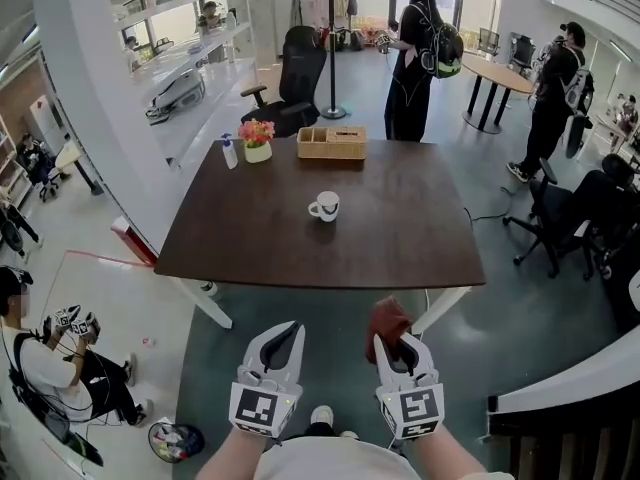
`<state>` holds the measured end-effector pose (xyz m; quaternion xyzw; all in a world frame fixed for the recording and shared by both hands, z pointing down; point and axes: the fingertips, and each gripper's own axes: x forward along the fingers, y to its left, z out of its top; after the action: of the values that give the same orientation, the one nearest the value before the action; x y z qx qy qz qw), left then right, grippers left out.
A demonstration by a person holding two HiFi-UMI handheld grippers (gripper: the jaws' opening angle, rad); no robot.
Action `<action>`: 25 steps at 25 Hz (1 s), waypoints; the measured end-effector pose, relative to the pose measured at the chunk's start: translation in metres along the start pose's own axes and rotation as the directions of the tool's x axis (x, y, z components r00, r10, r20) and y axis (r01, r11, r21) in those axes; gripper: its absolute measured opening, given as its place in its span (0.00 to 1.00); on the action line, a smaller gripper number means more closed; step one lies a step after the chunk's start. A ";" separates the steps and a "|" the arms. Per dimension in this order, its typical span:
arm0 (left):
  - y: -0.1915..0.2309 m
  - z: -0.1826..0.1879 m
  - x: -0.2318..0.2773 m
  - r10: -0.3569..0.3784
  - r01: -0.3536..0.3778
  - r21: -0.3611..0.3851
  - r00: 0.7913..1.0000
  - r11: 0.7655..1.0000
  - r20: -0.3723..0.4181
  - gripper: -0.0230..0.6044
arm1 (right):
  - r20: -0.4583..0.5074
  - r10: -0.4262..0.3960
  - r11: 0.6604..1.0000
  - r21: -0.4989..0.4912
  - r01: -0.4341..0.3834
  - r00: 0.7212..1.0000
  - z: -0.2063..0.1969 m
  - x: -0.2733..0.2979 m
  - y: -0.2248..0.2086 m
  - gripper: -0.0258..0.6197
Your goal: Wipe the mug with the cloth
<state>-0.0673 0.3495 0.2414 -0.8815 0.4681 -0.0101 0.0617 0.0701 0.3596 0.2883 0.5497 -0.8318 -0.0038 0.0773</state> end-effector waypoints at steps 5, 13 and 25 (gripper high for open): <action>-0.021 0.003 -0.013 -0.002 0.002 0.004 1.000 1.000 0.006 0.04 | 0.002 0.012 1.000 -0.015 -0.012 1.000 -0.001 -0.020 0.002 0.16; -0.027 0.006 -0.031 0.031 -0.031 0.033 1.000 0.999 -0.001 0.04 | 0.010 0.016 1.000 -0.019 -0.016 1.000 0.003 -0.040 0.004 0.16; -0.038 0.019 -0.029 0.011 -0.011 0.015 1.000 1.000 0.005 0.04 | 0.015 -0.004 1.000 -0.019 0.004 1.000 0.000 -0.047 -0.004 0.16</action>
<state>-0.0504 0.3964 0.2278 -0.8785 0.4726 -0.0112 0.0694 0.0914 0.4013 0.2818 0.5506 -0.8311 -0.0161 0.0763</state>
